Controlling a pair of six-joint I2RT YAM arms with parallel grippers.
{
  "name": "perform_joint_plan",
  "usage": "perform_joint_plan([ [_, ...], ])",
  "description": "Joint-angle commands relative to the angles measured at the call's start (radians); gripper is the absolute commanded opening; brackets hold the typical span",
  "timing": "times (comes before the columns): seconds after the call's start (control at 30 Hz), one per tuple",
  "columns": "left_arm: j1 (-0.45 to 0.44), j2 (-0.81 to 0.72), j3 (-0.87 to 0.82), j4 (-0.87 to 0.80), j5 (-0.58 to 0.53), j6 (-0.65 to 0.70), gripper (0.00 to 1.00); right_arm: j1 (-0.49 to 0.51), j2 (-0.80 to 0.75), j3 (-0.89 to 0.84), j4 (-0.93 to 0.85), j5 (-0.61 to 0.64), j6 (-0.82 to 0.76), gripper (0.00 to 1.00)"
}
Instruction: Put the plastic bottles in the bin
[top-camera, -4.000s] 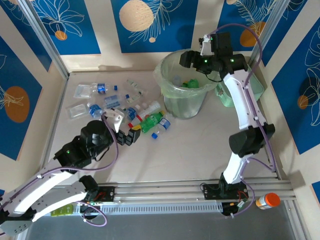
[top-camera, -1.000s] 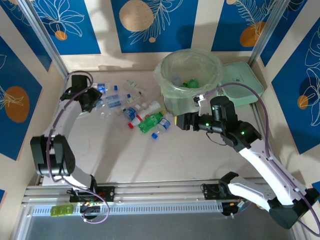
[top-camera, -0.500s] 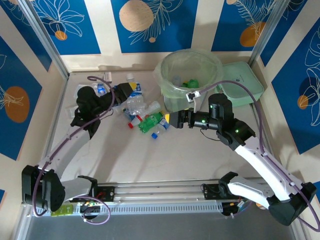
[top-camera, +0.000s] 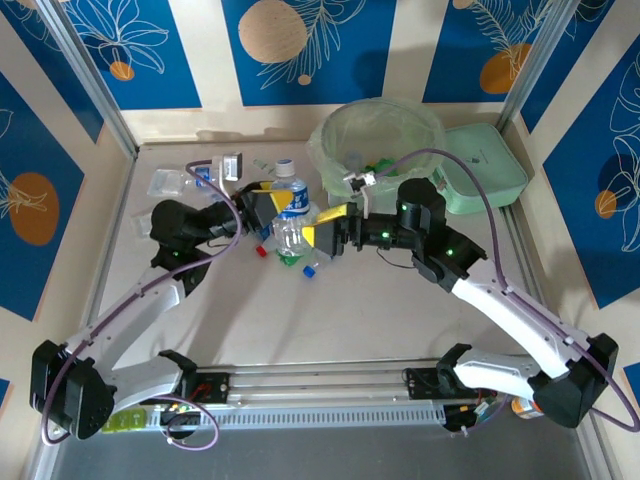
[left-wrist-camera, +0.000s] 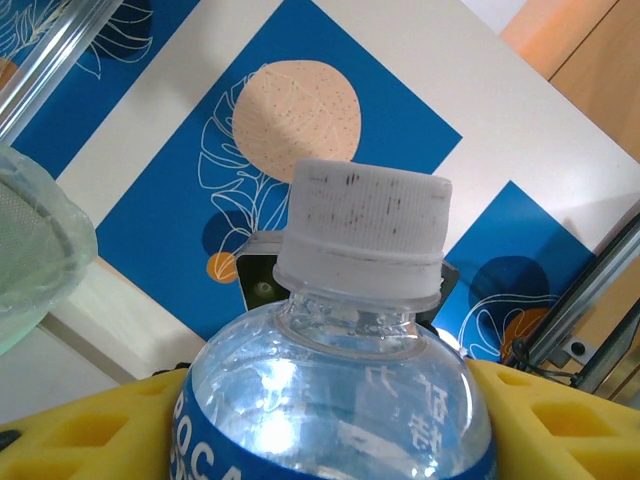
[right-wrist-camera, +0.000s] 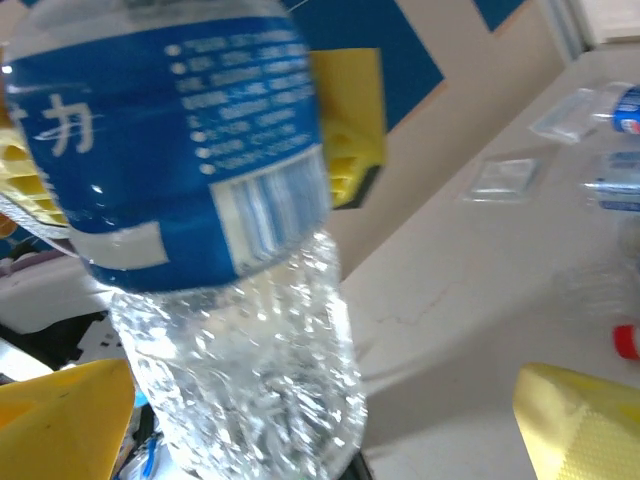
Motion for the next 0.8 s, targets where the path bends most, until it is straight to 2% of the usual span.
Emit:
perform_joint_plan([
  [0.0, -0.019, -0.010, 0.015, 0.054, 0.017, 0.031, 0.63, 0.031, 0.003, 0.024, 0.141, -0.080, 0.018, 0.97],
  [0.37, -0.037, -0.014, 0.001, 0.057, -0.006, 0.039, 0.63, 0.067, 0.058, 0.027, 0.209, -0.060, 0.063, 0.82],
  [0.6, -0.043, -0.021, 0.002, 0.013, -0.009, 0.055, 0.64, 0.078, 0.051, 0.012, 0.223, -0.050, 0.071, 0.64],
  [0.67, -0.044, -0.028, 0.013, -0.065, -0.015, 0.089, 0.68, 0.078, 0.038, 0.000, 0.222, -0.043, 0.068, 0.62],
  [0.77, -0.044, -0.038, 0.013, -0.082, -0.013, 0.094, 0.84, 0.079, 0.017, -0.009, 0.201, -0.027, 0.059, 0.61],
])
